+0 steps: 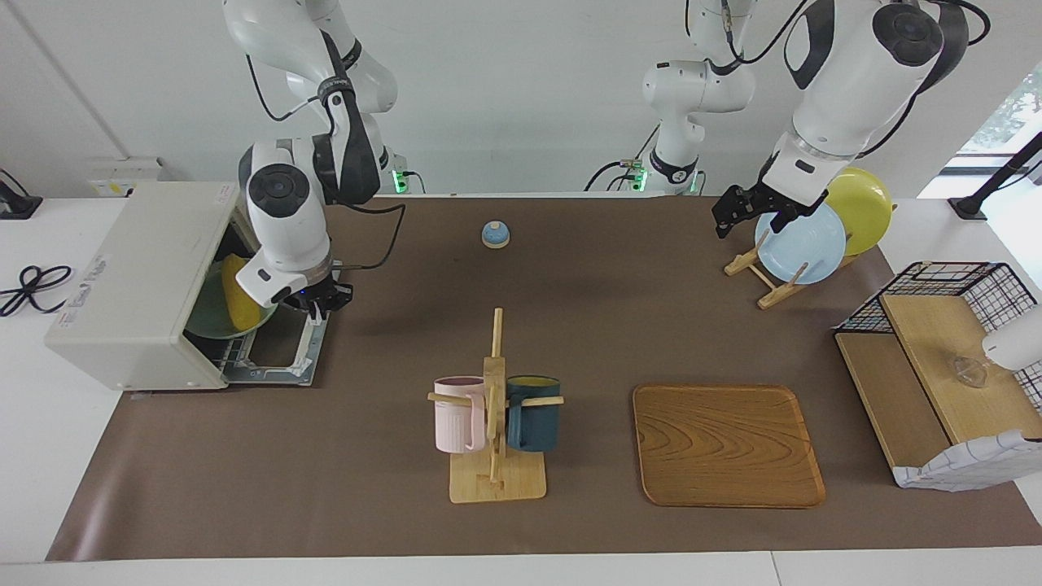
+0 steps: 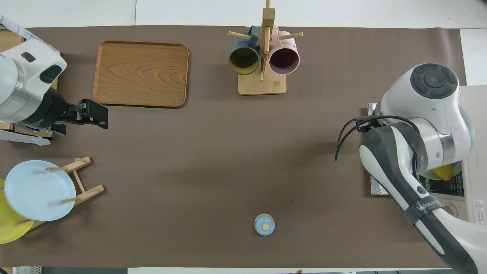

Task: Put corn in oven
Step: 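Push the oven door shut with the right gripper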

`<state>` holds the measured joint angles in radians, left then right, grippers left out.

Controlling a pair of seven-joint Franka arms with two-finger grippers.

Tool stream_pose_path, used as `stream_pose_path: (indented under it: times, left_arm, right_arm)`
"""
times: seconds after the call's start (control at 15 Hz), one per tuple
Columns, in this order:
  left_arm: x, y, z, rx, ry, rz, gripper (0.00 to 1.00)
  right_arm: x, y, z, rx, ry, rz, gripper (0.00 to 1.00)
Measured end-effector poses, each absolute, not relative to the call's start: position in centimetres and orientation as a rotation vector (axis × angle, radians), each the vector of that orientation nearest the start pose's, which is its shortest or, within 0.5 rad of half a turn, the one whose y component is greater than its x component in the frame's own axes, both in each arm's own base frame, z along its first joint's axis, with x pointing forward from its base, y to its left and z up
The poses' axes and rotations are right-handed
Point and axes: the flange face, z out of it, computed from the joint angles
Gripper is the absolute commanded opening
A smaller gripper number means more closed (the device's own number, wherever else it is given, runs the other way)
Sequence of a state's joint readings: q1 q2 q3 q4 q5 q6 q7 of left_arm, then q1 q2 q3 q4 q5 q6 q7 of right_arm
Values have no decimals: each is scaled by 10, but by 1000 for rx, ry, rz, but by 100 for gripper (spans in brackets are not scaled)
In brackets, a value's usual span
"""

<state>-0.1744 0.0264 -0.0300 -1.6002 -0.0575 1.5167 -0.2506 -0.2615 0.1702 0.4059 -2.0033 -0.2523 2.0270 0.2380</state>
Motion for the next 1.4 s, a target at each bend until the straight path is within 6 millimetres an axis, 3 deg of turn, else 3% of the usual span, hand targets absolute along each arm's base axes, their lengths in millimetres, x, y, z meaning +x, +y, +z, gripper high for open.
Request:
stream_pose_path:
  times: [0.2,0.53,1.4]
  left_arm:
    - [542,-119,592,-3167,-73,191,100]
    - [542,-119,592,-3167,-73,191,100]
    - [542,-119,592,-3167,-73,191,100]
  right_arm:
    - [563,77,335,-3292,2,198,0]
    - [555,61,296,-3274,35,265,0]
    - [544,54,287,-3413,-145,346,0]
